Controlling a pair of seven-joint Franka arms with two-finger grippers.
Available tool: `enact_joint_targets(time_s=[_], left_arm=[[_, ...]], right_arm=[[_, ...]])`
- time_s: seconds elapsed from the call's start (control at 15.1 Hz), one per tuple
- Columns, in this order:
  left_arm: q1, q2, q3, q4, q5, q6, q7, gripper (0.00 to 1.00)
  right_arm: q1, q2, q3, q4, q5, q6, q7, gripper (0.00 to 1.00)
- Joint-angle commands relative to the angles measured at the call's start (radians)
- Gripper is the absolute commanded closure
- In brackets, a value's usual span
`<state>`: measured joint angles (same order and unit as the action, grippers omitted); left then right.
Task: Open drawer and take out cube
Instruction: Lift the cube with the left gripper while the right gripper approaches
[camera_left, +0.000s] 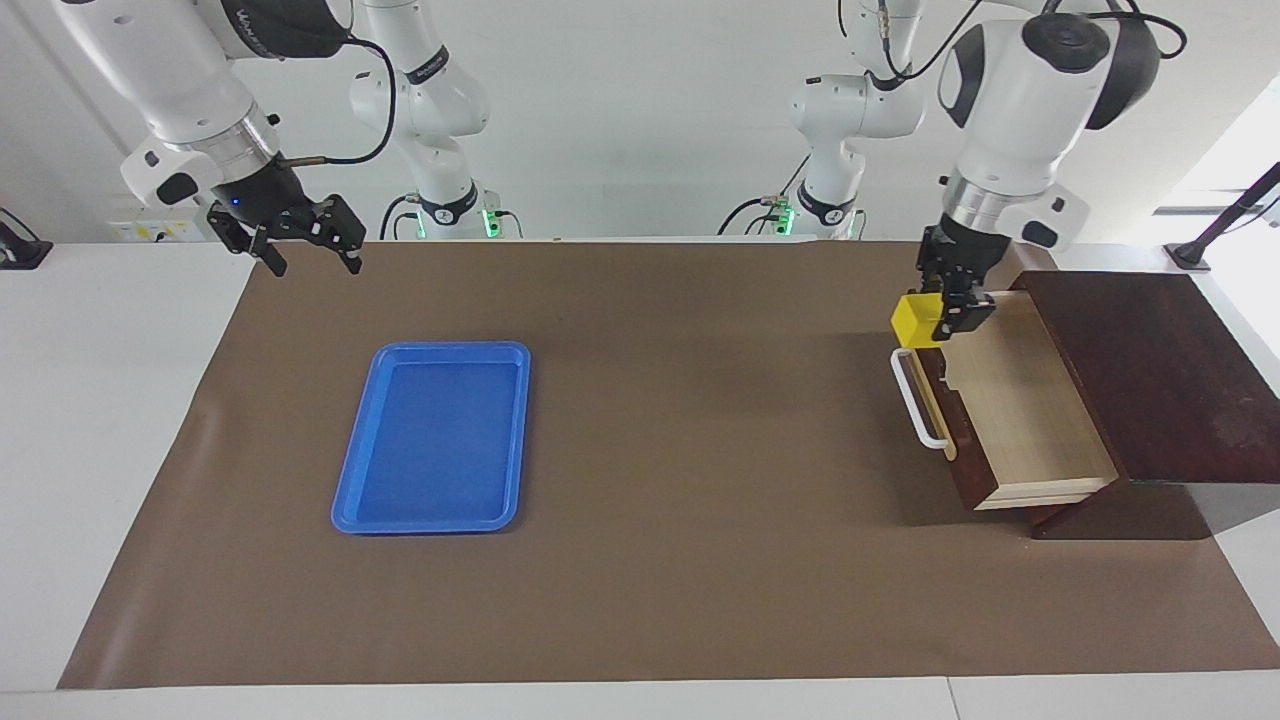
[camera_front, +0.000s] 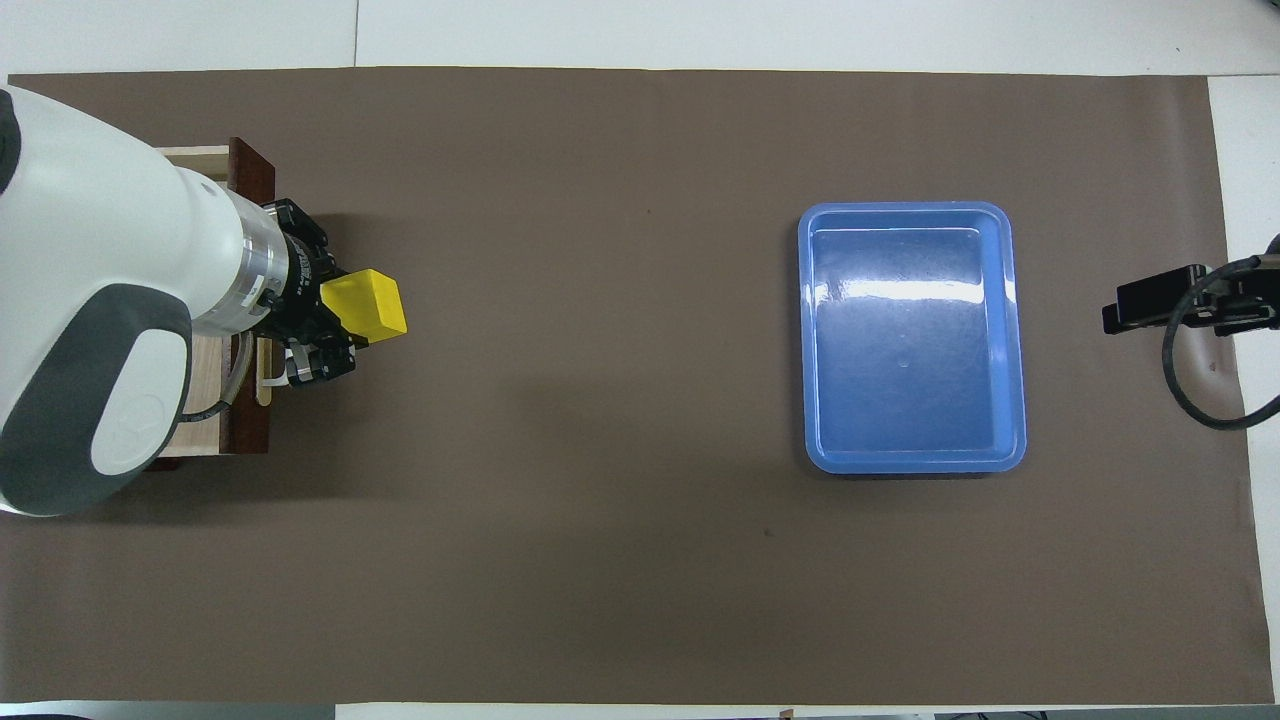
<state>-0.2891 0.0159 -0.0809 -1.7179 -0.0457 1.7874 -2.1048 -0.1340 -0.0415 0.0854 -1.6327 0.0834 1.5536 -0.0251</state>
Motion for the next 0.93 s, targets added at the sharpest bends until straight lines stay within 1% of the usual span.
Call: enact_joint_targets(time_s=[0.0,0.07,0.13,0.2,0.26,0.4,0.46,0.53,0.6,0.73,0.86], left_arm=[[-0.086,-0.011,0.017,-0.04,-0.056,0.102,-0.105,1.0],[-0.111,-0.011,0.017,-0.051,-0.056,0.124,-0.154,1.0],[-0.137,-0.011,0.017,-0.058,-0.056,0.142,-0.187,1.0],[-0.159,-0.011,0.017,-0.066,-0.057,0.168,-0.199,1.0],[-0.177,-0.011,0.017,-0.08,-0.057,0.188,-0.205,1.0],[-0.202,-0.01,0.017,-0.098,-0.057,0.216,-0.218,1.0],[-0.208,-0.008,0.017,-0.101,-0.057,0.233,-0.225,1.0],[-0.206,-0.007,0.017,-0.109,-0.057,0.253,-0.227,1.0],[-0.206,-0.008,0.017,-0.12,-0.059,0.279,-0.23,1.0],[-0.206,-0.008,0.017,-0.123,-0.059,0.291,-0.231,1.0],[-0.203,-0.008,0.017,-0.126,-0.059,0.293,-0.231,1.0]], right_arm=[[-0.01,-0.014,0.011,-0.025,0.016,0.028,-0.032,0.0],[0.0,-0.018,0.013,-0.044,0.022,0.028,-0.018,0.0],[0.014,-0.038,0.019,-0.091,0.025,0.061,0.026,0.0],[0.042,-0.063,0.02,-0.161,0.03,0.132,0.124,0.0],[0.062,-0.092,0.019,-0.24,0.077,0.19,0.205,0.0],[0.085,-0.104,0.019,-0.324,0.154,0.256,0.287,0.0],[0.089,-0.086,0.02,-0.332,0.191,0.264,0.331,0.0],[0.099,-0.048,0.02,-0.332,0.229,0.266,0.376,0.0],[0.123,-0.016,0.02,-0.332,0.257,0.276,0.414,0.0],[0.183,0.053,0.02,-0.335,0.311,0.344,0.511,0.0],[0.235,0.112,0.019,-0.334,0.408,0.382,0.624,0.0]])
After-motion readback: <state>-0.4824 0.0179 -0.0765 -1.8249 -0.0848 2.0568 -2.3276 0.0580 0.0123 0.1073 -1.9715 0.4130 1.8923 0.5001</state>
